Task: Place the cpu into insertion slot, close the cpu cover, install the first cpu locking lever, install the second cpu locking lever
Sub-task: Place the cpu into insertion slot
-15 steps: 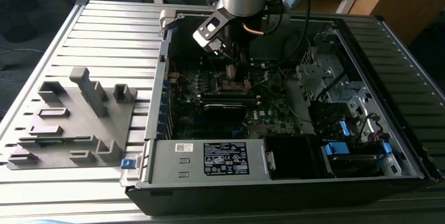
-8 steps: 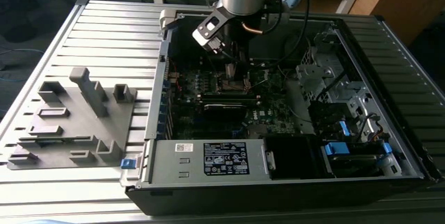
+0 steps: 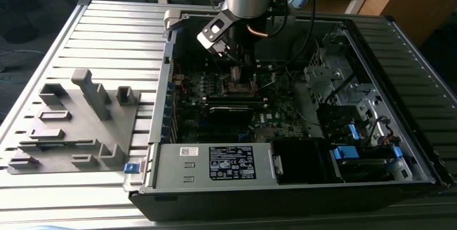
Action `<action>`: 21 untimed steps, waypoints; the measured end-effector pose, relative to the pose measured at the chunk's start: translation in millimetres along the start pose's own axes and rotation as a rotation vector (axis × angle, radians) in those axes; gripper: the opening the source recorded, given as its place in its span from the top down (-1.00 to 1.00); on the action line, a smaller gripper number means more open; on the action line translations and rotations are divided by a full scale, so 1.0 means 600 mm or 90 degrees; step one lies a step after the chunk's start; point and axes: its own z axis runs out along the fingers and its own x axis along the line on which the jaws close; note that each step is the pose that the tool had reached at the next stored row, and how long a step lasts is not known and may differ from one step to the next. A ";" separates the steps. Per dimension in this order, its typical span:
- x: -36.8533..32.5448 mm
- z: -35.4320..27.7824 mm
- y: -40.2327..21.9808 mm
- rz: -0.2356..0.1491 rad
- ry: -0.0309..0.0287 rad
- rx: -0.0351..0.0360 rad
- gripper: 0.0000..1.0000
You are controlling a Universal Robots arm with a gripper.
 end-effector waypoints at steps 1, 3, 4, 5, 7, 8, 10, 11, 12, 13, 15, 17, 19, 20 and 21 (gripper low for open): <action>0.000 0.001 0.000 0.000 0.0000 0.0000 -0.08; 0.000 0.001 0.000 0.000 -0.0001 0.0001 -0.08; 0.000 0.002 0.000 0.000 0.0000 0.0000 -0.08; 0.000 0.003 -0.001 0.000 0.0000 0.0000 -0.08; 0.001 0.006 -0.001 0.000 0.0000 0.0000 -0.08; 0.001 0.006 -0.001 0.000 -0.0001 0.0001 -0.08; 0.001 0.006 -0.001 0.000 0.0000 0.0000 -0.08; 0.002 0.006 -0.001 0.000 0.0000 0.0000 -0.08; 0.002 0.007 -0.001 0.000 -0.0001 0.0000 -0.08; 0.003 0.007 -0.002 0.000 -0.0001 0.0000 -0.08; 0.004 0.007 -0.002 0.000 0.0000 0.0000 -0.08; 0.004 0.007 -0.002 0.000 0.0000 0.0000 -0.08; 0.004 0.007 -0.002 0.000 -0.0001 0.0001 -0.08; 0.004 0.007 -0.002 0.000 -0.0001 0.0000 -0.08; 0.004 0.007 -0.002 0.000 0.0000 0.0000 -0.08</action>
